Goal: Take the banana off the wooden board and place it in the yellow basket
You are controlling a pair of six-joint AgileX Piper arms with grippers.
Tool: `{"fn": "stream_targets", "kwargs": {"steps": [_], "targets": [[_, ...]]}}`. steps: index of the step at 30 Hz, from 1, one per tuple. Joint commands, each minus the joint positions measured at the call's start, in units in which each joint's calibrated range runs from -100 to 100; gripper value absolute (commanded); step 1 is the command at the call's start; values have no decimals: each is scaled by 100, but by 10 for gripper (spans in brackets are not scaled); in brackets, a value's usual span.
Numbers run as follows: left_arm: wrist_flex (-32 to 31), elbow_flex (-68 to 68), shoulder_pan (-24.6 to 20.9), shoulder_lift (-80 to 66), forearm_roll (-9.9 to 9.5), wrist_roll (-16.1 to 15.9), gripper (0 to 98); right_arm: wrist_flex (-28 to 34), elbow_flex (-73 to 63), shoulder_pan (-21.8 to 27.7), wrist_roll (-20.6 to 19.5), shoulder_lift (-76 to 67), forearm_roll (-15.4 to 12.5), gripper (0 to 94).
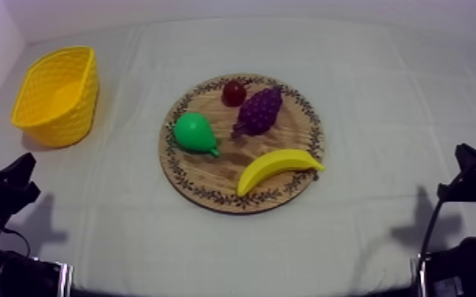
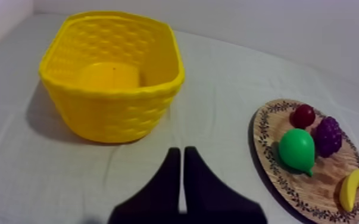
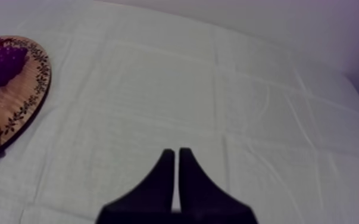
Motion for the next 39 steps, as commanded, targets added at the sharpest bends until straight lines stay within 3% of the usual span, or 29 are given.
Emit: {"fn": "stream_targets", "kwargs": {"steps": [1,24,30,32,39], "targets": [[-3,4,0,0,0,1,2,-1,-3,1,1,-4,0,6],[-3,4,0,0,0,7,2,-1,-3,1,1,-4,0,6],[-35,13,-9,0,-3,225,11,-1,-3,1,1,-4,0,6],[-81,24,-11,52,-2,162,13,-1,-3,1,2,-4,0,6],[-1176,-367,53,1039,-38,-443,31,-1,-3,1,-1,-4,0,6]]}}
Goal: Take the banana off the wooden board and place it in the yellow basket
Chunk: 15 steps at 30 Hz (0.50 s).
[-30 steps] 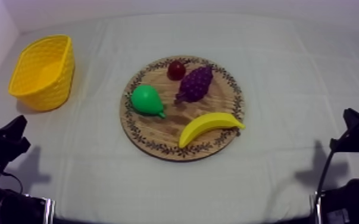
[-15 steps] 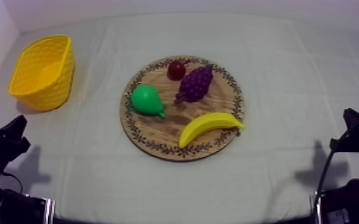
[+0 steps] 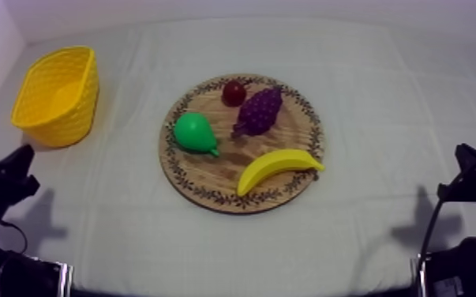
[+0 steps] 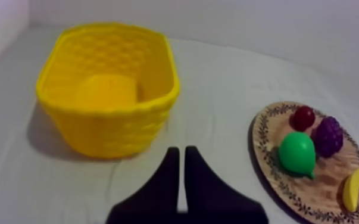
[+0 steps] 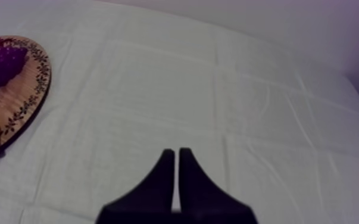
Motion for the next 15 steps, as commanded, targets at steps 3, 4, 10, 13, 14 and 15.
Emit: {"fn": "stream_targets", "kwargs": {"steps": [3,4,10,13,14,15], "targets": [[-654,-796,166,998,-20,-518,28,-1,-3,1,4,-4,0,6],[-704,-1067,238,1257,-26,-594,27,-1,-3,1,3,-4,0,6],[142,-3489,683,3121,-29,-969,21,-1,-3,1,4,-4,0,6],[724,-4723,944,4076,-27,-1218,22,-1,-3,1,3,-4,0,6],[831,-5044,1030,4376,-27,-1324,24,-1,-3,1,4,-4,0,6],[906,-5323,1112,4664,-25,-1434,25,-1,-3,1,3,-4,0,6]]}}
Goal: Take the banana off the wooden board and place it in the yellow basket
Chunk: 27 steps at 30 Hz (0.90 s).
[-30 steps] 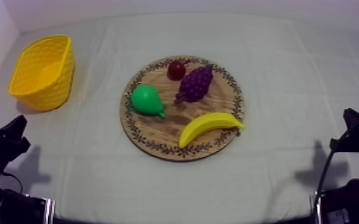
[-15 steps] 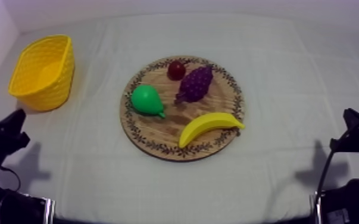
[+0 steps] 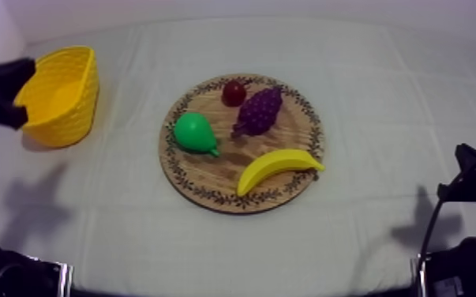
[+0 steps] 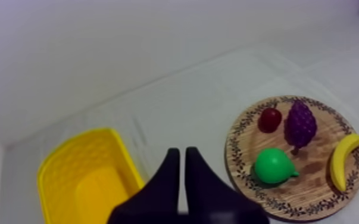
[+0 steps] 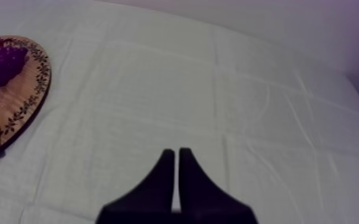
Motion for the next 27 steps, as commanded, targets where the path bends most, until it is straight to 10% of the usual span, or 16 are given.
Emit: {"fn": "stream_targets", "kwargs": {"steps": [1,7,15,27], "targets": [[410,-1840,248,1462,7,-359,27,-1,-3,1,3,-4,0,6],[1079,-3172,678,3020,18,-1034,59,-1,-3,1,2,-4,0,6],[1809,-4311,867,4764,590,-2040,65,-1,-3,1,2,-4,0,6],[3108,-5200,1314,5825,802,-2137,74,-1,-3,-6,2,-4,0,6]]}}
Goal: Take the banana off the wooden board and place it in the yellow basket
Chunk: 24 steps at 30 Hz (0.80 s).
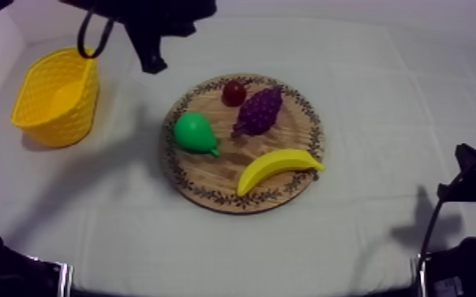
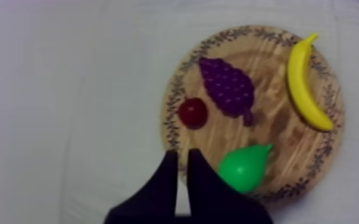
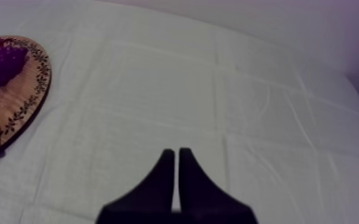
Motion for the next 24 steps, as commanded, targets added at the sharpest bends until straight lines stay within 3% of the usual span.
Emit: {"fn": "stream_targets", "kwargs": {"steps": [1,17,24], "targets": [[22,138,75,47,42,5,77,-1,-3,-6,2,-4,0,6],[-54,1059,766,-10,399,335,86,-1,-3,-7,2,-4,0,6],[-475,1550,959,-1,728,487,87,-1,-3,-7,2,-4,0,6]]}}
